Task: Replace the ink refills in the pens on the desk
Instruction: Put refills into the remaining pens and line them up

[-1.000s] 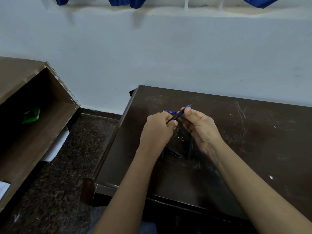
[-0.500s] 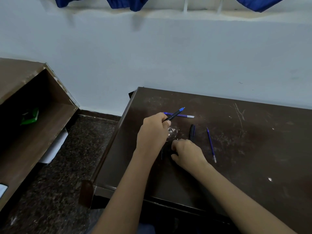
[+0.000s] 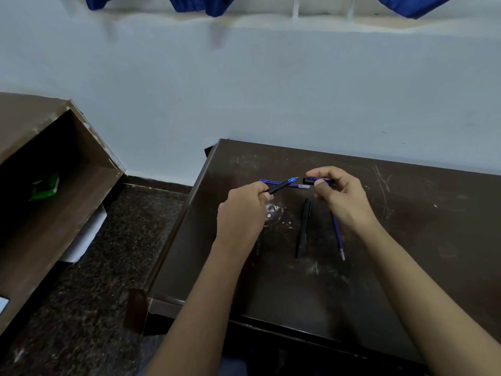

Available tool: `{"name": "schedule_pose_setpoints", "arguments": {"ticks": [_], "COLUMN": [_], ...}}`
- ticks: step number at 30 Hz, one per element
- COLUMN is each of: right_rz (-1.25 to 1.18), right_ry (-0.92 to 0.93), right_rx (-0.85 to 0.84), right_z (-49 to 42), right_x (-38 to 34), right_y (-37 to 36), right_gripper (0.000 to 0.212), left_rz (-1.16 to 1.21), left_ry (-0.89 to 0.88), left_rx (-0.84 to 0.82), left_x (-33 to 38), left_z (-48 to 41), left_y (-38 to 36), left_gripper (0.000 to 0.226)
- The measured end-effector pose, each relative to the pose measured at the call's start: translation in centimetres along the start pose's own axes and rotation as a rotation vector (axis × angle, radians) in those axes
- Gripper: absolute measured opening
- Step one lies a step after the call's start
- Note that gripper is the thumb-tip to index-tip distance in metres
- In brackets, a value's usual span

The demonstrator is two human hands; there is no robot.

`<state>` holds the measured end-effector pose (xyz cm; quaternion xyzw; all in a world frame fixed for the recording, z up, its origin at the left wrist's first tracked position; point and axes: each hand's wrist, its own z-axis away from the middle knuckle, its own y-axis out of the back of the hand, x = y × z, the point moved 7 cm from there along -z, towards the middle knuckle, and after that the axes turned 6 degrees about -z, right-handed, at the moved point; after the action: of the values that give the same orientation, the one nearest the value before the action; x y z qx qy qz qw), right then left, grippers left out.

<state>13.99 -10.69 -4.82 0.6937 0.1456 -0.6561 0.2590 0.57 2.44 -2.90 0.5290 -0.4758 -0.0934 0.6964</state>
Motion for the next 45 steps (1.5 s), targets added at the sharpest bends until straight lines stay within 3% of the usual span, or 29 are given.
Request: {"name": "schedule_pose_setpoints", "arguments": {"ticks": [12,21,25,32,40,45], "right_rz": [0.198,0.209,0.281,0.293,0.338,0.605], "right_ry": [0.128,0.091,0.049,0.039,-0.165,-0.306], "right_rx": [-0.198,-0.162,-0.173,-0.152,-0.007,-0.116], "right_z": [0.8,1.4,1.4,1.1,0.5,1.1], "right_x": [-0.6,-0.2,0.2,-0.2,1.7,4.3], "right_y": [-2.5,-2.7,-3.1,-2.7,0.3,-0.1], "right_gripper": [0.025,0.031,0.029,0.028,0.033,0.041], "left_rz": [-0.016,-0.070,-0.101,0.029,0.054,-0.107], "left_ry": [-0.036,-0.009,0.070,0.102,0.246,0.322], "left_rx": [-0.104,-0.099,-0.229,-0.264,-0.132,-0.145], "left_x": [0.5,0.5,0.1,0.8,-0.6,-0.3], "left_z": [0.0,0.4,0.2,0.5,1.2,0.6], "left_y": [-1.4,-1.4,-2.4,-3.7,-3.6,-5.6], "left_gripper": [0.023,0.019,0.019,0.017,0.021,0.025]}}
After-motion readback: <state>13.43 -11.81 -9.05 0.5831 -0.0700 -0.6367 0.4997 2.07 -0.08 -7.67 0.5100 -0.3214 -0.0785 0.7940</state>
